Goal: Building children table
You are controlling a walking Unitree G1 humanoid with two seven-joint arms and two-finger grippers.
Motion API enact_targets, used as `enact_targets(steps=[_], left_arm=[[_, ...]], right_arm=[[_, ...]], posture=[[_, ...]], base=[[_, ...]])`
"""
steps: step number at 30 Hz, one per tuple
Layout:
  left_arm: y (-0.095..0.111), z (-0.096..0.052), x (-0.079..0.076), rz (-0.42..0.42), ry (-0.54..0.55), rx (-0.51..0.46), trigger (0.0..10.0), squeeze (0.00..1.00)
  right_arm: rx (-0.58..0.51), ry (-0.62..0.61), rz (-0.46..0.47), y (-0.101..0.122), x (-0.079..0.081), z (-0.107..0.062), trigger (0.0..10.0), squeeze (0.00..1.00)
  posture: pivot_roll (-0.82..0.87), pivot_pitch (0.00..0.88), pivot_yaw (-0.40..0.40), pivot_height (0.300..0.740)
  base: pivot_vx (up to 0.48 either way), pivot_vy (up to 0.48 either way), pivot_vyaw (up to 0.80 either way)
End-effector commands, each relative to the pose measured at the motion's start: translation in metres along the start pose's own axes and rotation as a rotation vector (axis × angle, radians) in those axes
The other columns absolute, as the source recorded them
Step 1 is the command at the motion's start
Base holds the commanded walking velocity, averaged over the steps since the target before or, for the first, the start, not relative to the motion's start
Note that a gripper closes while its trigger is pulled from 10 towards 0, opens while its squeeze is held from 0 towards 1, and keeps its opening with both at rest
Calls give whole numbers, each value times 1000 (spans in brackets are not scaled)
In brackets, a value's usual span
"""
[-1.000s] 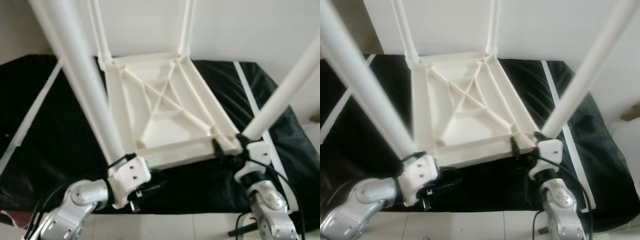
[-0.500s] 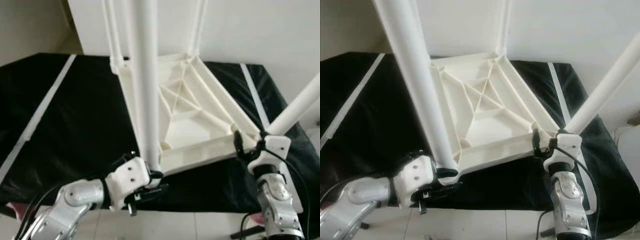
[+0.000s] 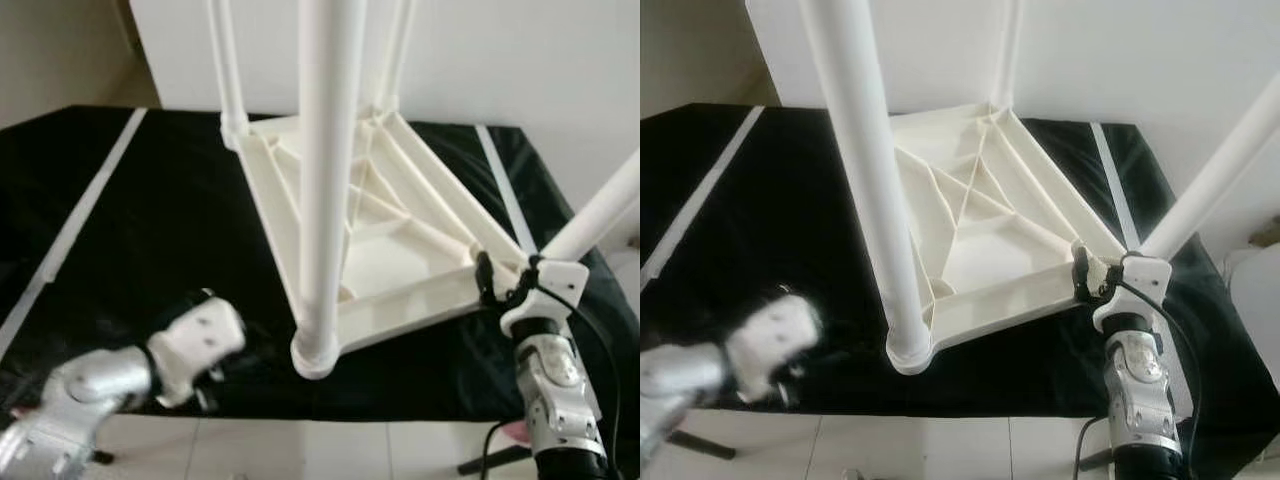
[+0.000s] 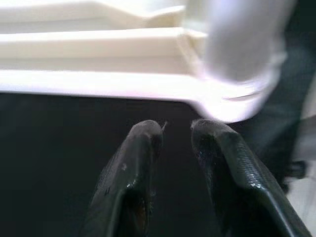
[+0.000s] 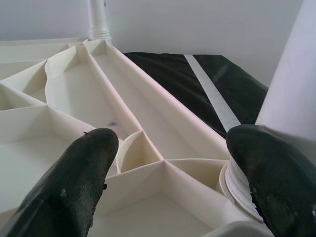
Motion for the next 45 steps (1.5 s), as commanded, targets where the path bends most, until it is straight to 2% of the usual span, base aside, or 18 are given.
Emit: enact_targets(steps=[1, 2, 3, 5, 6, 10, 14, 18, 19, 21, 22, 26, 28, 31, 32, 36, 40, 45], left_arm=[[-4, -5, 12, 0, 27, -5, 10000, 0], [-4, -5, 12, 0, 27, -5, 10000, 0], [-8, -8, 26, -21, 65, -16, 10000, 0], [-12, -11, 36, -31, 98, -19, 10000, 0], [-12, -11, 36, -31, 98, -19, 10000, 0], [-18, -10, 65, -41, 190, -45, 10000, 0], [-19, -7, 78, -53, 227, -74, 10000, 0], [-12, 7, 120, -83, 362, -191, 10000, 0], [-12, 7, 120, -83, 362, -191, 10000, 0], [-5, 18, 130, -67, 376, -233, 10000, 0], [-5, 18, 130, -67, 376, -233, 10000, 0], [20, 44, 131, -45, 319, -339, 10000, 0], [26, 48, 130, -46, 306, -363, 10000, 0], [42, 64, 122, -38, 277, -441, 10000, 0], [42, 64, 122, -38, 277, -441, 10000, 0], [50, 88, 104, 22, 216, -458, 10000, 0], [54, 99, 94, 39, 173, -471, 10000, 0], [55, 101, 91, 44, 164, -474, 10000, 0]], right_arm=[[26, 40, 10, -6, 13, -4, 10000, 0], [26, 40, 10, -6, 13, -4, 10000, 0], [53, 41, 22, -13, 20, -11, 10000, 0], [70, 28, 39, -17, 24, -15, 10000, 0], [70, 28, 39, -17, 24, -15, 10000, 0], [94, -1, 57, -24, 32, -23, 10000, 0], [95, 9, 71, -24, 39, -25, 10000, 0], [98, 4, 68, -22, 50, -35, 10000, 0], [98, 4, 68, -22, 50, -35, 10000, 0], [100, -35, 67, -21, 47, -40, 10000, 0], [100, -35, 67, -21, 47, -40, 10000, 0], [103, -117, 65, -18, 40, -51, 10000, 0], [102, -133, 64, -18, 39, -54, 10000, 0], [109, -169, 43, -20, 35, -58, 10000, 0], [109, -169, 43, -20, 35, -58, 10000, 0], [101, -270, 15, -20, 22, -56, 10000, 0], [139, -338, 54, -26, 19, -52, 10000, 0], [153, -350, 73, -29, 20, -49, 10000, 0]], posture=[[-42, 123, -22, 740], [-42, 123, -22, 740], [-41, 125, -27, 740], [-42, 125, -28, 740], [-42, 125, -28, 740], [-57, 126, -27, 740], [-65, 127, -27, 740], [-90, 130, -26, 740], [-90, 130, -26, 740], [-106, 131, -20, 740], [-106, 131, -20, 740], [-133, 127, -8, 740], [-133, 127, -8, 740], [-146, 120, -3, 740], [-146, 120, -3, 740], [-143, 114, -8, 740], [-135, 108, -10, 740], [-133, 108, -12, 740]], base=[[0, 0, 0], [0, 0, 0], [0, 0, 0], [0, 0, 0], [0, 0, 0], [0, 0, 0], [0, 0, 0], [0, 0, 0], [0, 0, 0], [0, 0, 0], [0, 0, 0], [0, 0, 0], [0, 0, 0], [0, 0, 0], [0, 0, 0], [0, 0, 0], [0, 0, 0], [0, 0, 0]])
Point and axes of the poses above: a point about 5 cm out from each wrist's last joint towards the gripper, its own z axis pointing out of the wrist towards the gripper, its own y axis along the axis of the wrist's last joint, x = y × z, the point moved 1 cm from there along z, pointing out of the wrist towards the gripper, and after that the axes turned 6 degrees about z, right-handed, at the moved point
